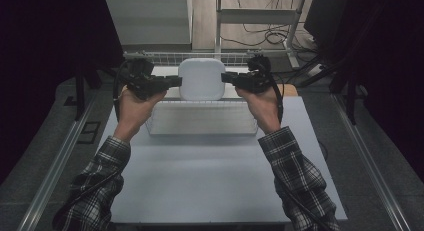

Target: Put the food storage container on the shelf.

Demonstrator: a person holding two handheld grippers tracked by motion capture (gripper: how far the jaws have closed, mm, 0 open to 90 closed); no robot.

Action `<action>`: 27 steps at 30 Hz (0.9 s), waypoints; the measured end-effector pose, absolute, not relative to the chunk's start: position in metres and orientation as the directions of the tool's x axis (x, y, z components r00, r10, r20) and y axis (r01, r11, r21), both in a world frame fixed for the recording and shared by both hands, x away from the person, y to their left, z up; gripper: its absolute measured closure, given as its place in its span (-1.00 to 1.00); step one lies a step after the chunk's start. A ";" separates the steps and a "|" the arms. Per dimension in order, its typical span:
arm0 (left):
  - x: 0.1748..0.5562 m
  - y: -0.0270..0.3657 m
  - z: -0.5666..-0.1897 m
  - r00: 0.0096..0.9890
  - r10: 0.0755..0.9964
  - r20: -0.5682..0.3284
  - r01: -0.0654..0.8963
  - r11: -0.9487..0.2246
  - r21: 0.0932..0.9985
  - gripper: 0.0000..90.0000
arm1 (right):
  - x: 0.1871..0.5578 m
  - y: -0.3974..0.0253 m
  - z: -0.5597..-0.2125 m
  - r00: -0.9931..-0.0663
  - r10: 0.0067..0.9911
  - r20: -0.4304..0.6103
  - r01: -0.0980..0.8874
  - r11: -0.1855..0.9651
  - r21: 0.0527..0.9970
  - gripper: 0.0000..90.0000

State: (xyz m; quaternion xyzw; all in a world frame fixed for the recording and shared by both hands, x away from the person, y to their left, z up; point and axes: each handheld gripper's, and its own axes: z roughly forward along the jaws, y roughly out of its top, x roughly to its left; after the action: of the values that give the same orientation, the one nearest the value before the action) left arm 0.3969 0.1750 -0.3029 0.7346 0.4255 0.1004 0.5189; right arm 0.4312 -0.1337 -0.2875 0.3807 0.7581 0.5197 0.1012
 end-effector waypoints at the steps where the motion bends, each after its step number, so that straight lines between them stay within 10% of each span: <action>1: 0.399 0.175 -0.303 0.617 0.728 -0.299 0.527 -0.100 0.844 0.74 | 0.433 -0.134 -0.288 -0.689 0.682 0.246 0.476 0.170 0.863 0.72; 27: 0.435 0.174 -0.309 0.585 0.735 -0.342 0.579 -0.083 0.811 0.52 | 0.467 -0.121 -0.290 -0.646 0.715 0.267 0.524 0.162 0.836 0.44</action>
State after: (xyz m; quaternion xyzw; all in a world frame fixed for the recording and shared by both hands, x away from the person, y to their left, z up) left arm 0.4349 0.1736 -0.3089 0.7319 0.4489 0.0771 0.5068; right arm 0.4673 -0.1207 -0.2901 0.4098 0.7562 0.5012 0.0953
